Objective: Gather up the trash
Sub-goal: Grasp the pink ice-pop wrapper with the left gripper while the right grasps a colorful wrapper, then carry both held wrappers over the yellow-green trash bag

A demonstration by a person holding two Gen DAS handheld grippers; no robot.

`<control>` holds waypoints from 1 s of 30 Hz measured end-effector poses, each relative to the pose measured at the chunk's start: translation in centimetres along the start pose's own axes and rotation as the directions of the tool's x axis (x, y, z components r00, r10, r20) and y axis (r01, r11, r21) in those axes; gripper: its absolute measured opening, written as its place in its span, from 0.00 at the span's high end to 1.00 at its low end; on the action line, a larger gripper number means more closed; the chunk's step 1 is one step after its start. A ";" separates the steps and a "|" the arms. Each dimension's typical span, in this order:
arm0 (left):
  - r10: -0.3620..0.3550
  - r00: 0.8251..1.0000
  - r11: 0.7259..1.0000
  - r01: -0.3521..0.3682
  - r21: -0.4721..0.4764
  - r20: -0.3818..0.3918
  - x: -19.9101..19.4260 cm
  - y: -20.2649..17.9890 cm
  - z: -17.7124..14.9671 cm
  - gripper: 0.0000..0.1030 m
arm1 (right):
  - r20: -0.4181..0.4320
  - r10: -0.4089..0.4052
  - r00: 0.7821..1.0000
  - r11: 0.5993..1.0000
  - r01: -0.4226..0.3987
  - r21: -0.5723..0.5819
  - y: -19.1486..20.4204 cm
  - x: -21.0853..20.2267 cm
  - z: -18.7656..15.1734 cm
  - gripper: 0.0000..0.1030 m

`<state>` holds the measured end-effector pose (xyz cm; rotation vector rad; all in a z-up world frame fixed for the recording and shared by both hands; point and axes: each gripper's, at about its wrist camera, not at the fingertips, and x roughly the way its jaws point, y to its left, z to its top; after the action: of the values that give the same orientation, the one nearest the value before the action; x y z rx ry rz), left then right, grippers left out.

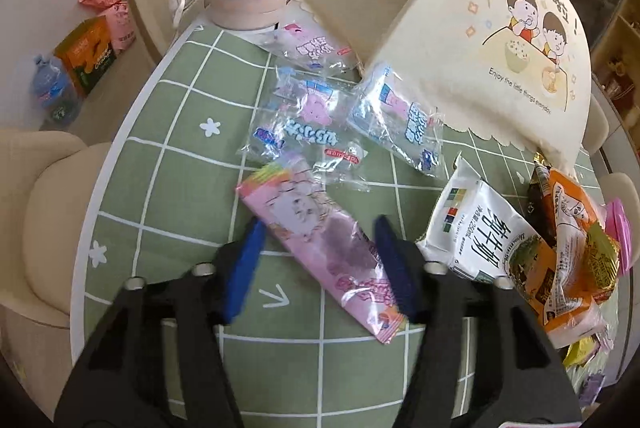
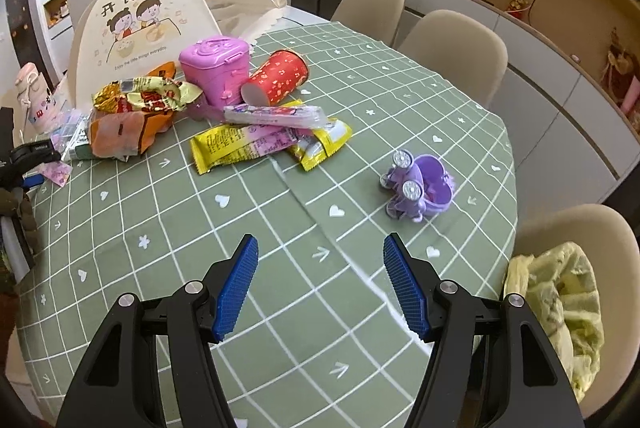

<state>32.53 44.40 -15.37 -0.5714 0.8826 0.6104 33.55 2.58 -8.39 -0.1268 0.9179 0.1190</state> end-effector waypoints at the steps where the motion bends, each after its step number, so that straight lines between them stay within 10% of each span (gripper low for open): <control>1: -0.020 1.000 1.000 0.020 -0.005 -0.018 -0.1 0.0 -0.1 0.69 | 0.006 0.016 1.000 1.000 -0.016 -0.009 -0.2 0.2 0.4 0.40; 10: -0.173 0.977 0.949 0.199 0.246 -0.122 -6.7 -6.0 -7.0 0.87 | 0.086 0.174 0.981 0.982 -0.166 -0.087 0.1 3.6 3.9 0.40; 16: -0.314 0.914 0.811 0.399 0.428 -0.258 -11.6 -11.4 -12.5 0.87 | 0.121 0.259 0.958 0.932 -0.215 -0.291 3.9 6.5 6.5 0.40; 19: -0.318 0.914 0.765 0.405 0.500 -0.253 -13.1 -12.6 -13.9 0.87 | 0.085 0.282 0.956 0.912 -0.240 -0.332 7.2 8.5 7.3 0.40; 27: -0.303 0.919 0.800 0.389 0.457 -0.253 -11.9 -11.8 -12.5 0.87 | -0.066 0.317 0.946 0.923 -0.324 -0.209 9.2 14.0 6.7 0.42; 30: -0.297 0.922 0.805 0.381 0.454 -0.247 -11.3 -11.8 -12.1 0.87 | -0.097 0.383 0.919 0.907 -0.394 -0.149 8.5 13.3 5.8 0.80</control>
<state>28.78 25.24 -9.69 -0.2981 1.0174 -0.0076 44.81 12.50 -15.99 -0.1003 0.9907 0.5669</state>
